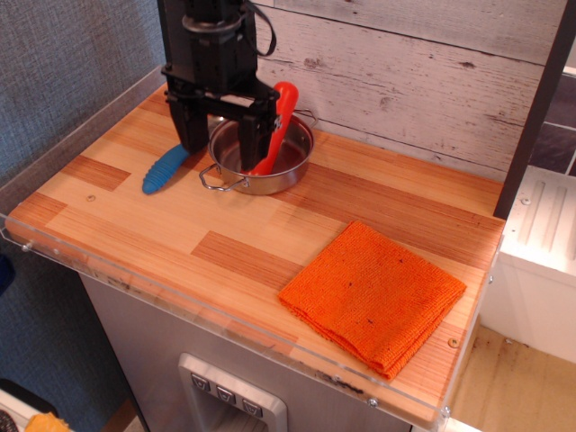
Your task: Place the red item inside of the pop.
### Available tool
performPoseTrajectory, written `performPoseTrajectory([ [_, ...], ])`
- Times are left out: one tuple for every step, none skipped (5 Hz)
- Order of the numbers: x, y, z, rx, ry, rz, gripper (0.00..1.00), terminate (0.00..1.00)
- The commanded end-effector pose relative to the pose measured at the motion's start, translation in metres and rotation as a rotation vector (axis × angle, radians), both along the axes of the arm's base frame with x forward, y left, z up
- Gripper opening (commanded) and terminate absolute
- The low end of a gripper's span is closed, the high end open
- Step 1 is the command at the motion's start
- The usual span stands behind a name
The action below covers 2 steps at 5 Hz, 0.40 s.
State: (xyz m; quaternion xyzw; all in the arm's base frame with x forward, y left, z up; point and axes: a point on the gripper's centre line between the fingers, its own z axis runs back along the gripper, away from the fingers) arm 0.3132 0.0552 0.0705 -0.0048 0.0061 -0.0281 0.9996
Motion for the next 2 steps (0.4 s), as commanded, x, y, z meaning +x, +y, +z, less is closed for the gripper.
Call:
performPoseTrajectory([
  [-0.0086,0.0030,0.0117,0.014,-0.027,-0.025,1.00,0.00],
  [-0.0086,0.0030,0.0117,0.014,-0.027,-0.025,1.00,1.00],
])
